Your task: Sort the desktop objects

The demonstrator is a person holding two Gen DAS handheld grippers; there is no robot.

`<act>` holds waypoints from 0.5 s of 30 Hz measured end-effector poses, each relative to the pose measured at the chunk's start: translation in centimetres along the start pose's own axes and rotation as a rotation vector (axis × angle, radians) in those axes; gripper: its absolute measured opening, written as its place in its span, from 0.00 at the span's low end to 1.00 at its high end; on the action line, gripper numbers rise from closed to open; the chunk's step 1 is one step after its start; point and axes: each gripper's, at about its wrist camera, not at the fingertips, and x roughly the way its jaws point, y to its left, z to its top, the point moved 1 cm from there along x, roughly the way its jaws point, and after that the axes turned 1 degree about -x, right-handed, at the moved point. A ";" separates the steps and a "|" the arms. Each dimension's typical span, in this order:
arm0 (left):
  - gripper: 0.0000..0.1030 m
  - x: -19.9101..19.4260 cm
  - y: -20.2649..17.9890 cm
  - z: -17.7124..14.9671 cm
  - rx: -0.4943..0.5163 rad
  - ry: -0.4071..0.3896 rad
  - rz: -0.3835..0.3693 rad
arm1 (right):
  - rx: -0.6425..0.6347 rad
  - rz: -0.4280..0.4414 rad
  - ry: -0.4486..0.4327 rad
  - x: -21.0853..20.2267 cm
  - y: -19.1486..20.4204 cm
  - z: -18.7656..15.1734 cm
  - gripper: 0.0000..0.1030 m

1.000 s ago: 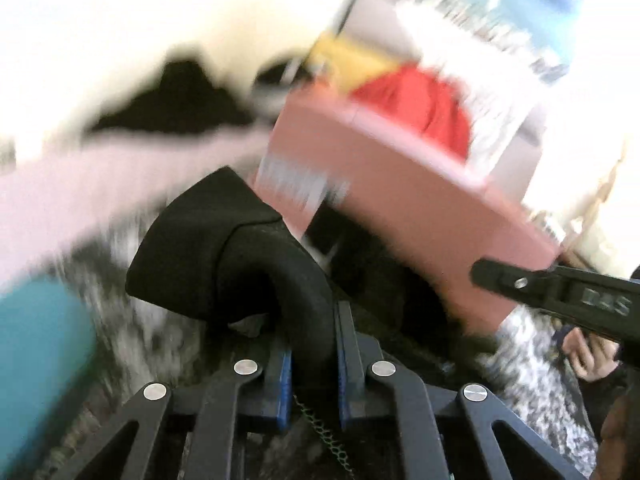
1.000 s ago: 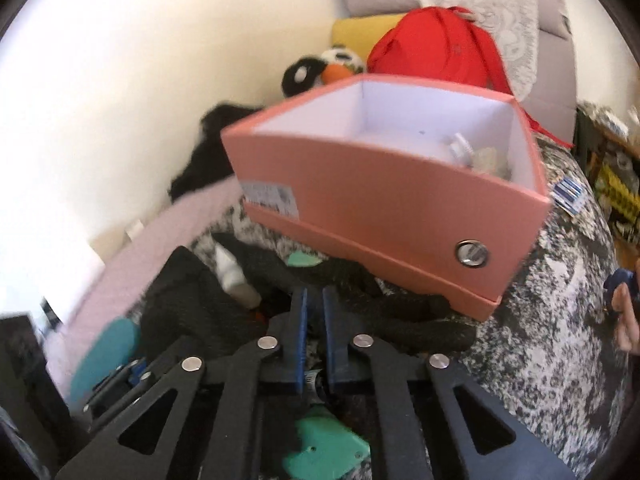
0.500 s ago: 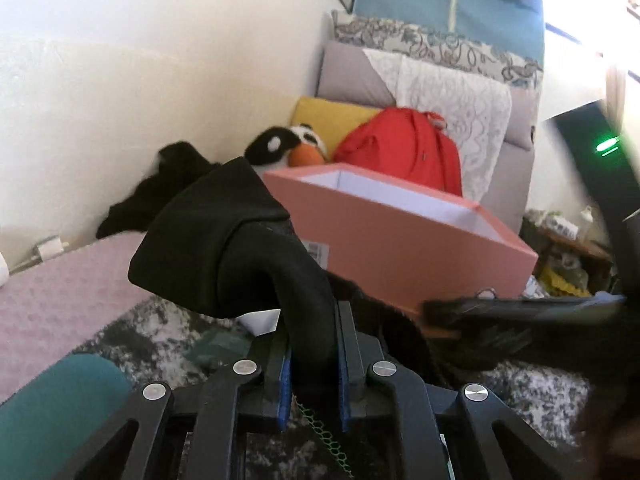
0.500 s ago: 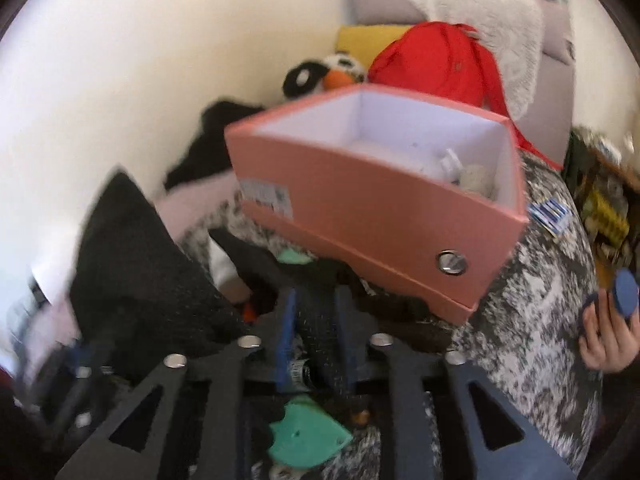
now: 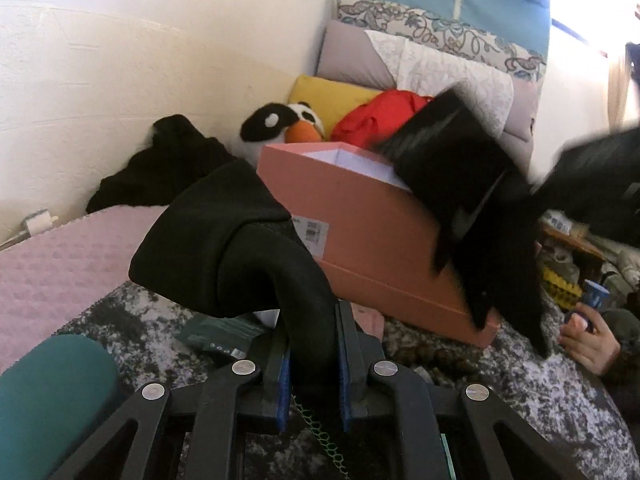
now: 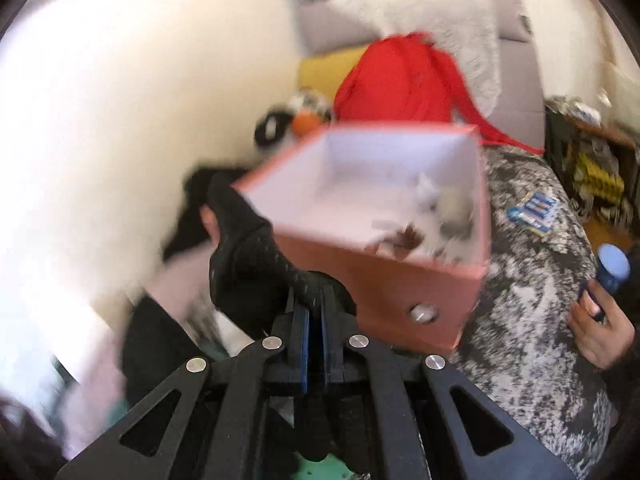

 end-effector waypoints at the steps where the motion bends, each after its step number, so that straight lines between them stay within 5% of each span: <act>1: 0.12 -0.1 -0.2 0.0 0.007 -0.004 -0.002 | 0.034 0.014 -0.029 -1.4 -0.6 0.6 0.04; 6: 0.12 -0.3 -1.0 -0.2 0.052 -0.020 -0.009 | 0.174 0.060 -0.133 -7.6 -3.8 1.6 0.04; 15: 0.12 0.1 -4.6 2.0 0.166 -0.052 0.003 | 0.211 0.057 -0.157 -12.8 -7.7 -2.4 0.04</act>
